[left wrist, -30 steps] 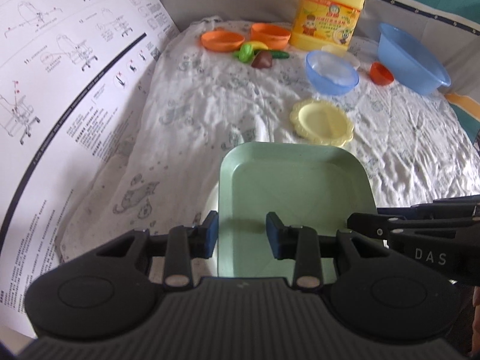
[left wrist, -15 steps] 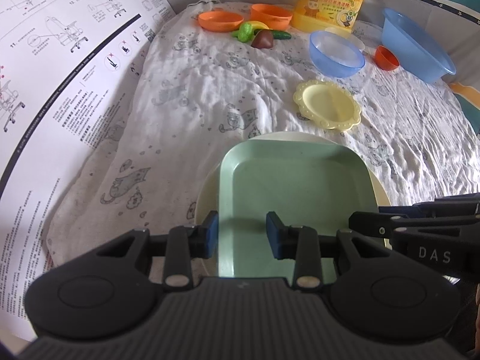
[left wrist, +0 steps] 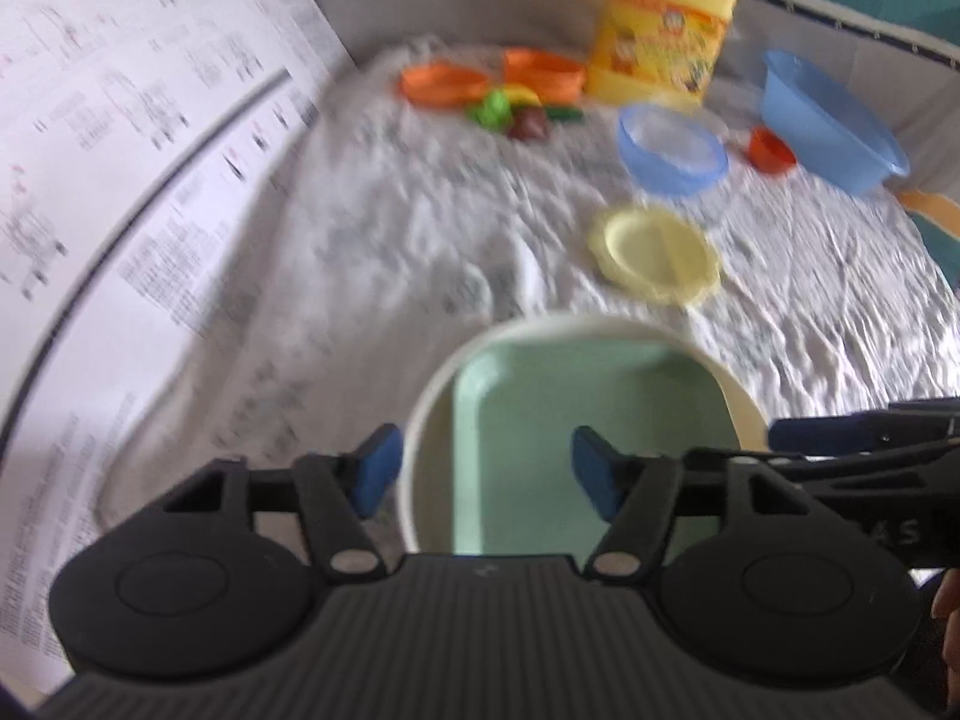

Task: Organize plates and bowls
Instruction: 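Carry the green plate over the white plate, lower it on, open right gripper, then move the right gripper to the yellow flower-shaped plate and grasp its rim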

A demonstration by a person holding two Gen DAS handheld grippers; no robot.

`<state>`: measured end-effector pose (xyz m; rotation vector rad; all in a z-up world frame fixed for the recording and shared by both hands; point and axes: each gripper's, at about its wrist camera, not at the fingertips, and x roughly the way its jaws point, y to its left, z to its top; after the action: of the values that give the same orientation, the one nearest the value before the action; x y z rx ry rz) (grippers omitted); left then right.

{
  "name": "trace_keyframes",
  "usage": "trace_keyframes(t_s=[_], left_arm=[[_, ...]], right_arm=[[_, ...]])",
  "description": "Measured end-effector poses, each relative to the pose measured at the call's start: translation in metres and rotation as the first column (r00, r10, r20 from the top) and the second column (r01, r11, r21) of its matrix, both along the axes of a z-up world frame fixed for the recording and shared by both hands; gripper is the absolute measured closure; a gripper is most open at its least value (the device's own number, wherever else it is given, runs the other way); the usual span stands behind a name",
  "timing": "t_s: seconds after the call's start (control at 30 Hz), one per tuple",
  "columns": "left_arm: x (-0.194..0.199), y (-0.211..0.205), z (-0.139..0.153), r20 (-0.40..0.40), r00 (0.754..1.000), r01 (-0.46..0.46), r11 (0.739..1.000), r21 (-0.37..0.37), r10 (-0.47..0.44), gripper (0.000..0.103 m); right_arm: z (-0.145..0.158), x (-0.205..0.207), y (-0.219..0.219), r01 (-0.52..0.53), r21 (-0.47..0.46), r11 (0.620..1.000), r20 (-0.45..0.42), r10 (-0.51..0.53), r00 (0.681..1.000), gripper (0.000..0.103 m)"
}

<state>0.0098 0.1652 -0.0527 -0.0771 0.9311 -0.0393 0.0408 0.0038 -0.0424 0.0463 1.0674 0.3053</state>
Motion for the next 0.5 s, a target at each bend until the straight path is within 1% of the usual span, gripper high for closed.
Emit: trace_keyframes(t_s=[0.03,0.07,0.1,0.17,0.2,0.27,0.37,0.5], left_arm=[[-0.001,0.003,0.003,0.015,1.000,-0.013,1.000,-0.007,0.013,0.030],[-0.002,0.006,0.006,0.027,0.999,-0.023,1.000,-0.017,0.023,0.021],[-0.003,0.009,0.010,0.042,0.998,-0.034,0.999,-0.022,0.035,0.013],[-0.005,0.012,0.015,0.072,0.996,-0.053,0.998,-0.016,0.055,0.008],[-0.005,0.013,0.017,0.081,0.995,-0.059,0.998,-0.016,0.060,0.005],[-0.004,0.015,0.019,0.086,0.994,-0.069,0.997,-0.019,0.070,0.001],[0.000,0.015,0.020,0.078,0.994,-0.074,0.997,-0.020,0.075,0.000],[0.008,0.010,0.017,0.068,0.996,-0.064,0.998,-0.017,0.065,0.000]], right_arm=[[0.003,0.000,-0.002,0.008,0.006,1.000,0.014,-0.008,1.000,0.021],[0.006,-0.001,-0.004,0.011,0.012,1.000,0.030,-0.012,0.999,0.015],[0.009,-0.001,-0.006,0.017,0.014,1.000,0.049,-0.018,0.999,0.013],[0.013,-0.002,-0.010,0.027,0.013,1.000,0.075,-0.028,0.997,0.006],[0.015,-0.002,-0.012,0.034,0.015,0.999,0.085,-0.035,0.996,0.005],[0.016,-0.002,-0.015,0.047,0.016,0.999,0.099,-0.048,0.994,0.000],[0.017,0.000,-0.022,0.061,0.014,0.998,0.107,-0.062,0.992,0.000],[0.018,0.005,-0.041,0.127,0.020,0.992,0.095,-0.128,0.987,0.000]])
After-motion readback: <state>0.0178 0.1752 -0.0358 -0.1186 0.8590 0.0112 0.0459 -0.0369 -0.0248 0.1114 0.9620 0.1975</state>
